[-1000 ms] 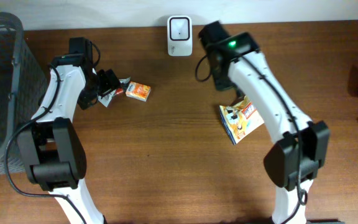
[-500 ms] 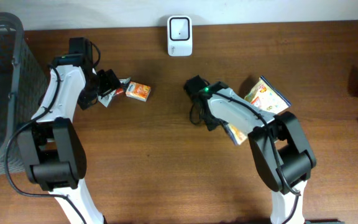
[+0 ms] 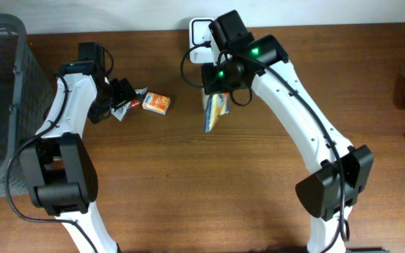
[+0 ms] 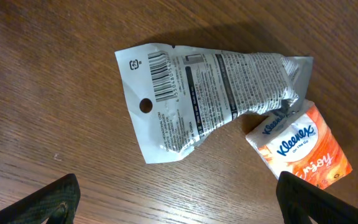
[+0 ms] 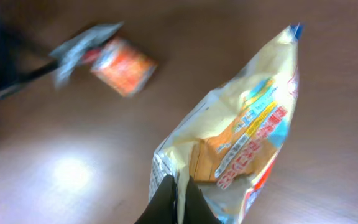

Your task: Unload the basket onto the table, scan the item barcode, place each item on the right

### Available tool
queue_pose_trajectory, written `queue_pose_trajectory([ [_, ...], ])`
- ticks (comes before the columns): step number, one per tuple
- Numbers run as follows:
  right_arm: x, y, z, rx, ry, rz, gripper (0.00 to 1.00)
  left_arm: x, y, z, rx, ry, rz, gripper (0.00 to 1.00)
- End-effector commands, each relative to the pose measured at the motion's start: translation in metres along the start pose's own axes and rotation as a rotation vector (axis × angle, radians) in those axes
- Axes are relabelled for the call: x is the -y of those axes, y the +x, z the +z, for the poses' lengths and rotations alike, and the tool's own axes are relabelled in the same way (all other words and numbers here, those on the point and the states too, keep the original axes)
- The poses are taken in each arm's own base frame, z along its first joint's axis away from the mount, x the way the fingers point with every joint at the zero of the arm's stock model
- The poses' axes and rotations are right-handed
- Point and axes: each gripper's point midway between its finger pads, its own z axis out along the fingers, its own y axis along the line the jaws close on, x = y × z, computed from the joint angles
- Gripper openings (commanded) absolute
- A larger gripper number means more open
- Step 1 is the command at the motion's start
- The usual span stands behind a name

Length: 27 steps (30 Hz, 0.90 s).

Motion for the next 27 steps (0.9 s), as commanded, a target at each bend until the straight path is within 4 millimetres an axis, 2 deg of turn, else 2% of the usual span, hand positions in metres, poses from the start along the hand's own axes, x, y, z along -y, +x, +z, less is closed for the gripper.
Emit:
queue_pose_trajectory([
  [1,-0.011,0.017,-0.016,-0.111,-0.221,0.076,0.04,-0.001,-0.002,-0.002,0.009,-0.004,-0.007,0.99],
  [2,0.01,0.028,-0.009,-0.166,-0.218,0.122,0.04,-0.001,-0.002,-0.003,0.009,-0.004,-0.007,0.99],
  [4,0.072,0.051,0.007,-0.241,-0.168,0.183,0.04,-0.001,-0.002,-0.003,0.009,-0.004,-0.007,0.99],
  [6,0.135,0.06,0.005,-0.244,-0.072,0.241,0.04,-0.001,-0.002,-0.003,0.009,-0.004,-0.007,0.99],
  [7,0.221,0.065,-0.017,-0.21,0.159,0.344,0.04,-0.001,-0.002,-0.003,0.009,-0.004,-0.007,0.99],
  [8,0.258,0.065,-0.035,-0.176,0.232,0.402,0.04,-0.001,-0.002,-0.003,0.009,-0.004,-0.007,0.99],
  [9,0.275,0.062,-0.047,-0.143,0.227,0.448,0.04,-0.001,-0.002,-0.002,0.009,-0.004,-0.007,0.99],
  [10,0.27,0.057,-0.053,-0.123,0.153,0.449,0.04,-0.001,-0.002,-0.003,0.009,-0.004,-0.007,0.99],
  [11,0.252,0.048,-0.057,-0.099,0.048,0.416,0.04,-0.001,-0.002,-0.003,0.009,-0.004,-0.007,0.99],
  [13,0.201,0.028,-0.058,-0.07,-0.116,0.328,0.04,-0.001,-0.002,-0.003,0.009,-0.004,-0.007,0.99],
  [14,0.16,0.018,-0.055,-0.071,-0.2,0.255,0.04,-0.001,-0.002,-0.003,0.009,-0.004,-0.007,0.99],
  [15,0.13,0.015,-0.052,-0.079,-0.25,0.201,0.04,-0.001,-0.002,-0.003,0.009,-0.004,-0.007,0.99],
  [16,0.096,0.013,-0.05,-0.09,-0.311,0.143,0.04,-0.001,-0.002,-0.002,0.009,-0.004,-0.007,0.99],
  [18,0.01,0.02,-0.051,-0.13,-0.529,0.019,0.04,-0.001,-0.002,-0.003,0.009,-0.004,-0.007,0.99],
  [21,-0.039,0.028,-0.058,-0.161,-0.699,-0.036,0.04,-0.001,-0.002,-0.002,0.009,-0.004,-0.007,0.99],
  [22,-0.06,0.028,-0.065,-0.162,-0.806,-0.063,0.04,-0.001,-0.002,-0.003,0.009,-0.004,-0.007,0.99],
  [23,-0.074,0.025,-0.063,-0.152,-0.858,-0.096,0.04,-0.001,-0.002,-0.002,0.009,-0.004,-0.007,0.99],
  [25,-0.082,0.026,-0.043,-0.191,-0.886,-0.063,0.04,-0.001,-0.002,-0.002,0.009,-0.004,-0.007,0.99],
  [27,-0.096,0.025,-0.018,-0.262,-0.988,0.013,0.04,-0.001,-0.002,-0.003,0.009,-0.004,-0.007,0.99],
])
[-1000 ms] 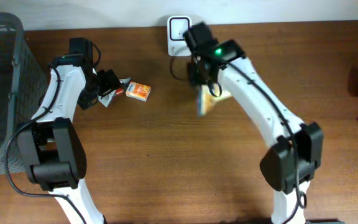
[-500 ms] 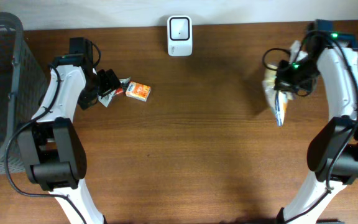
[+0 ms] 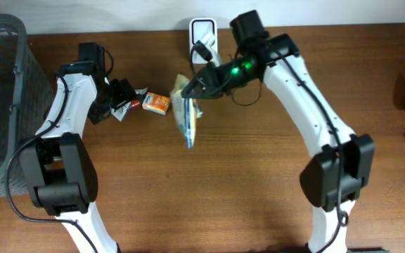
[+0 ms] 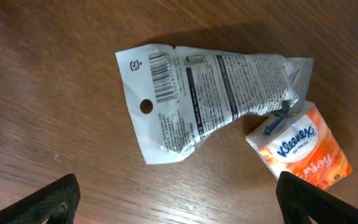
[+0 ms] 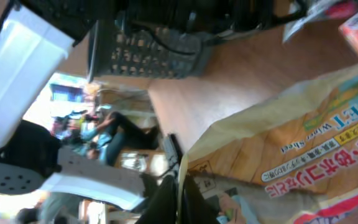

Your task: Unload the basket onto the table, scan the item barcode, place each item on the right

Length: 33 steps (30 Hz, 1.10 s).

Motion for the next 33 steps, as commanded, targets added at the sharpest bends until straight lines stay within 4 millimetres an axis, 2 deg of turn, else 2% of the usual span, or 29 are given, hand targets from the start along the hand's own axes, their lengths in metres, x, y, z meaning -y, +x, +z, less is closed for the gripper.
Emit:
queue_pose_trajectory([
  [1,0.004,0.004,0.039,-0.076,-0.142,0.113,0.04,-0.001,-0.002,-0.002,0.011,-0.003,-0.007,0.99],
  [2,0.009,0.007,0.05,-0.084,-0.096,0.105,0.04,-0.001,-0.002,-0.002,0.01,-0.003,-0.008,0.99],
  [4,0.034,0.004,0.051,-0.057,0.034,0.164,0.04,-0.001,-0.002,-0.002,0.01,-0.003,-0.008,0.99],
  [5,0.048,0.003,0.043,-0.047,0.055,0.244,0.04,-0.001,-0.002,-0.002,0.01,-0.003,-0.008,0.99],
  [7,0.096,-0.003,0.023,0.01,0.19,0.357,0.04,-0.001,-0.002,-0.002,0.011,-0.003,-0.007,0.99],
  [8,0.113,-0.003,0.01,0.036,0.263,0.39,0.04,-0.001,-0.002,-0.002,0.011,-0.003,-0.007,0.99],
  [10,0.172,0.006,-0.043,0.106,0.553,0.488,0.04,-0.001,-0.002,-0.002,0.011,-0.003,-0.007,0.99],
  [11,0.203,0.023,-0.083,0.107,0.73,0.527,0.04,-0.001,-0.002,-0.002,0.01,-0.003,-0.008,0.99],
  [12,0.209,0.031,-0.102,0.102,0.74,0.556,0.04,-0.001,-0.002,-0.002,0.01,-0.003,-0.008,0.99],
  [13,0.207,0.032,-0.113,0.099,0.726,0.543,0.04,-0.001,-0.002,-0.002,0.011,-0.003,-0.007,0.99],
  [14,0.197,0.029,-0.114,0.091,0.693,0.516,0.04,-0.001,-0.002,-0.002,0.011,-0.003,-0.007,0.99],
  [15,0.179,0.023,-0.111,0.081,0.655,0.466,0.04,-0.001,-0.002,-0.002,0.011,-0.003,-0.007,0.99],
  [17,0.138,0.006,-0.088,0.066,0.63,0.355,0.04,-0.001,-0.002,-0.002,0.011,-0.003,-0.007,0.99],
  [18,0.118,-0.002,-0.07,0.054,0.616,0.291,0.04,-0.001,-0.002,-0.002,0.011,-0.003,-0.007,0.99],
  [19,0.086,-0.006,-0.037,0.024,0.552,0.216,0.04,-0.001,-0.002,-0.002,0.01,-0.003,-0.008,0.99],
  [20,0.028,-0.006,0.016,-0.034,0.322,0.106,0.04,-0.001,-0.002,-0.002,0.01,-0.003,-0.008,0.99],
  [21,0.004,-0.006,0.032,-0.054,0.212,0.065,0.04,-0.001,-0.002,-0.002,0.011,-0.003,-0.007,0.99],
  [22,-0.035,-0.004,0.052,-0.086,0.03,0.02,0.04,-0.001,-0.002,-0.002,0.011,-0.003,-0.007,0.99],
  [23,-0.055,-0.002,0.061,-0.105,-0.058,-0.009,0.04,-0.001,-0.002,-0.002,0.011,-0.003,-0.007,0.99],
  [24,-0.065,0.002,0.065,-0.123,-0.101,-0.016,0.04,-0.001,-0.002,-0.002,0.011,-0.003,-0.007,0.99],
  [25,-0.055,0.007,0.067,-0.136,-0.073,0.003,0.04,-0.001,-0.002,-0.002,0.01,-0.003,-0.008,0.99],
  [26,-0.034,0.01,0.067,-0.136,0.0,0.034,0.04,-0.001,-0.002,-0.002,0.011,-0.003,-0.007,0.99],
  [27,0.023,0.021,0.063,-0.143,0.157,0.151,0.04,-0.001,-0.002,-0.002,0.011,-0.003,-0.007,0.99],
  [28,0.066,0.033,0.055,-0.15,0.181,0.23,0.04,-0.001,-0.002,-0.002,0.011,-0.003,-0.007,0.99],
  [30,0.107,0.049,0.035,-0.135,0.144,0.337,0.04,-0.001,-0.002,-0.002,0.011,-0.003,-0.007,0.99],
  [31,0.121,0.054,0.019,-0.126,0.151,0.36,0.04,-0.001,-0.002,-0.002,0.01,-0.003,-0.008,0.99],
  [32,0.125,0.056,0.011,-0.123,0.171,0.364,0.04,-0.001,-0.002,-0.002,0.011,-0.003,-0.007,0.99],
  [33,0.15,0.062,-0.004,-0.143,0.39,0.354,0.04,-0.001,-0.002,-0.002,0.011,-0.003,-0.007,0.99],
])
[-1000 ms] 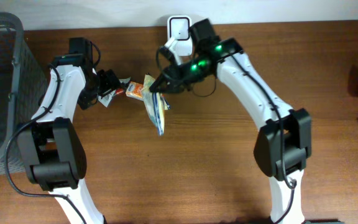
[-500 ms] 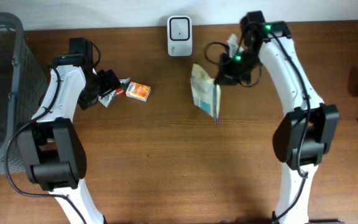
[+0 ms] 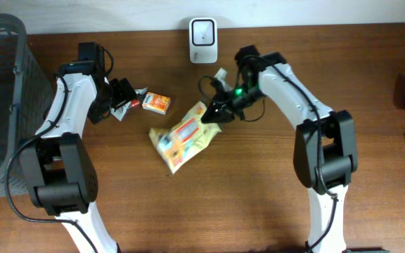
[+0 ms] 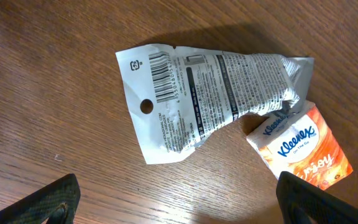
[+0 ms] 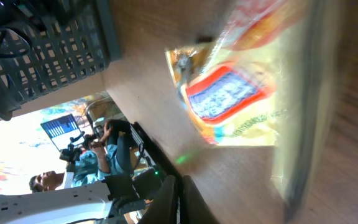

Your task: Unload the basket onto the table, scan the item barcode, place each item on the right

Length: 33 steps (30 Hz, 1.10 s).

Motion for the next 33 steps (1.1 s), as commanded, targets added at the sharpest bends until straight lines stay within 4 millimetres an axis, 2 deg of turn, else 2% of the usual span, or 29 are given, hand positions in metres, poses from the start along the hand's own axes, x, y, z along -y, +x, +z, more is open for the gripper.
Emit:
queue_pose_trajectory([
  [1,0.031,-0.001,-0.015,0.04,0.345,-0.05,0.04,0.001,-0.006,-0.003,0.023,0.004,-0.007,0.99],
  [2,0.054,-0.006,-0.036,0.085,0.566,-0.005,0.06,0.004,-0.012,-0.003,0.049,0.018,-0.006,0.99],
  [3,0.059,-0.008,-0.054,0.111,0.686,-0.006,0.51,0.004,-0.012,-0.003,0.049,0.018,-0.006,0.99],
  [4,0.057,-0.01,-0.06,0.121,0.697,-0.013,0.92,0.004,-0.012,-0.003,0.049,0.019,-0.006,0.99],
  [5,0.058,-0.01,-0.061,0.107,0.699,-0.05,1.0,0.004,-0.012,-0.003,0.05,0.019,-0.006,0.99],
  [7,0.061,-0.002,-0.049,0.024,0.652,-0.149,0.99,0.004,-0.012,-0.003,0.049,0.019,-0.006,0.99],
  [8,0.054,0.004,-0.03,-0.03,0.538,-0.245,0.99,0.004,-0.012,-0.003,0.049,0.019,-0.006,0.99],
  [9,0.049,0.003,-0.02,-0.038,0.479,-0.304,0.99,0.004,-0.012,-0.003,0.049,0.019,-0.006,0.99],
  [10,0.046,-0.005,-0.006,-0.023,0.438,-0.385,0.99,0.004,-0.012,-0.003,0.049,0.018,-0.006,0.99],
  [12,0.048,-0.017,0.012,0.02,0.435,-0.43,1.0,0.004,-0.012,-0.003,0.049,0.018,-0.006,0.99],
  [14,0.043,-0.025,0.033,0.055,0.395,-0.467,0.89,0.004,-0.012,-0.003,0.049,0.018,-0.005,0.99],
  [16,0.044,-0.034,0.049,0.106,0.428,-0.45,0.6,0.004,-0.012,-0.003,0.049,0.018,-0.005,0.99],
  [17,0.046,-0.038,0.05,0.126,0.451,-0.428,0.24,0.004,-0.012,-0.003,0.05,0.018,-0.005,0.99],
  [18,0.049,-0.041,0.047,0.145,0.479,-0.4,0.04,0.004,-0.012,-0.003,0.05,0.018,-0.005,0.99],
  [19,0.05,-0.045,0.042,0.165,0.498,-0.372,0.04,0.004,-0.012,-0.003,0.049,0.018,-0.005,0.99],
  [21,0.031,-0.051,0.013,0.204,0.516,-0.355,0.04,0.004,-0.012,-0.003,0.05,0.018,-0.005,0.99],
  [22,0.013,-0.054,-0.019,0.257,0.553,-0.349,0.04,0.004,-0.012,-0.003,0.049,0.018,-0.006,0.99],
  [23,0.003,-0.054,-0.066,0.351,0.703,-0.295,0.04,0.004,-0.012,-0.003,0.05,0.018,-0.005,0.99],
  [24,-0.003,-0.05,-0.097,0.406,0.828,-0.282,0.04,0.004,-0.012,-0.003,0.05,0.018,-0.006,0.99],
  [25,-0.019,-0.037,-0.141,0.48,1.014,-0.281,0.04,0.004,-0.012,-0.003,0.05,0.018,-0.005,0.99],
  [26,-0.031,-0.022,-0.172,0.528,1.152,-0.281,0.04,0.004,-0.012,-0.003,0.049,0.018,-0.005,0.99],
  [27,-0.03,-0.013,-0.189,0.545,1.256,-0.262,0.04,0.004,-0.012,-0.003,0.05,0.018,-0.005,0.99],
  [29,-0.008,0.008,-0.226,0.568,1.525,-0.127,0.04,0.004,-0.012,-0.003,0.05,0.018,-0.006,0.99],
  [30,-0.002,0.008,-0.221,0.544,1.522,-0.122,0.04,0.004,-0.012,-0.003,0.05,0.018,-0.005,0.99],
  [32,0.019,0.002,-0.185,0.454,1.461,-0.127,0.04,0.004,-0.012,-0.003,0.049,0.018,-0.005,0.99],
  [33,0.037,0.001,-0.161,0.404,1.451,-0.114,0.04,0.004,-0.012,-0.003,0.05,0.018,-0.005,0.99],
])
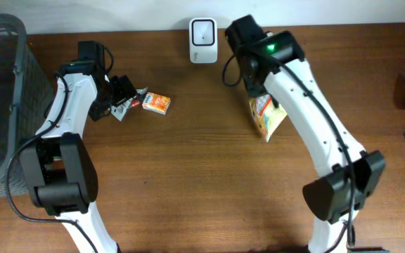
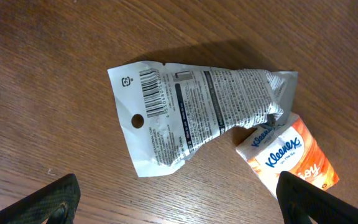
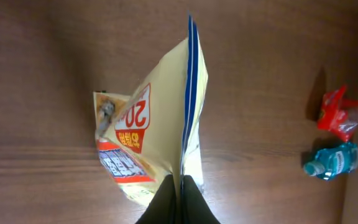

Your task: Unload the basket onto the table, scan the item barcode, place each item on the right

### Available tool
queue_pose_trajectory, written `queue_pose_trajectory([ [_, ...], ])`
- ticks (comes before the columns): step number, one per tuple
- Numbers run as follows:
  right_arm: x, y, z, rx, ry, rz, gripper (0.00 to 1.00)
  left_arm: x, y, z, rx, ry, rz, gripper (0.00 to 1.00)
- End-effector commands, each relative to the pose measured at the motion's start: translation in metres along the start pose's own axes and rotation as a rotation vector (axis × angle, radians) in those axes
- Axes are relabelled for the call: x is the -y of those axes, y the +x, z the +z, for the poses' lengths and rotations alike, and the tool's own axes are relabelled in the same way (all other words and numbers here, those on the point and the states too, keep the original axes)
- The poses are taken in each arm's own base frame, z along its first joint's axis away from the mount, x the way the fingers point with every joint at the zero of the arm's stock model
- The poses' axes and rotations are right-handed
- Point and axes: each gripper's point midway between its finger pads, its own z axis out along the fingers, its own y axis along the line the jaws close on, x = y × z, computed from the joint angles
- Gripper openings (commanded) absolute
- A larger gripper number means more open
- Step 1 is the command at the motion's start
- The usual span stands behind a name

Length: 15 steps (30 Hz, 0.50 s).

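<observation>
My right gripper [image 3: 180, 186] is shut on the edge of a yellow snack bag [image 3: 160, 124], which hangs edge-on above the brown table; overhead the bag [image 1: 267, 114] shows below the right arm, right of the white barcode scanner [image 1: 202, 31] at the back edge. My left gripper [image 2: 176, 199] stands open over a silver printed packet [image 2: 191, 115] with a barcode at its left end, beside an orange tissue pack [image 2: 288, 155]. Overhead, the left gripper [image 1: 123, 93] sits at those two items.
A dark mesh basket stands at the far left. A red packet and a teal item lie at the table's right edge, also the red packet [image 3: 334, 109] in the right wrist view.
My right gripper with the snack bag has moved from the table's middle, left of the scanner line, to the right of the scanner. The left wrist view shifted slightly; the packet and tissues lie as before.
The right gripper held the snack bag just below the scanner, then left of it near the tissue pack, then low over the table's middle, and now right of the scanner. The left gripper stayed open over the silver packet throughout.
</observation>
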Motion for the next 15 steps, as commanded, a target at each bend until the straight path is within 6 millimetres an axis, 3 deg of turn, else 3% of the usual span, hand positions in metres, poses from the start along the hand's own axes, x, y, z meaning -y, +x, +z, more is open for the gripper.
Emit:
queue_pose_trajectory([
  [1,-0.063,0.028,0.04,-0.099,-0.021,-0.046,0.04,-0.001,-0.003,-0.002,0.011,-0.002,-0.008,0.99],
  [2,-0.092,0.034,0.034,-0.1,-0.072,-0.065,0.04,-0.001,-0.003,-0.002,0.011,-0.002,-0.008,0.99],
  [5,-0.185,0.048,-0.014,0.002,-0.229,-0.151,0.04,-0.001,-0.003,-0.002,0.011,-0.002,-0.008,0.99],
  [7,-0.216,0.061,-0.037,0.052,-0.247,-0.156,0.04,-0.001,-0.003,-0.002,0.011,-0.002,-0.008,0.99],
  [12,-0.193,0.044,-0.056,0.08,-0.234,-0.12,0.04,-0.001,-0.003,-0.002,0.011,-0.003,-0.008,0.99],
  [15,-0.149,0.006,-0.082,0.107,-0.318,0.001,0.04,0.009,-0.005,-0.003,0.012,0.048,-0.017,0.99],
])
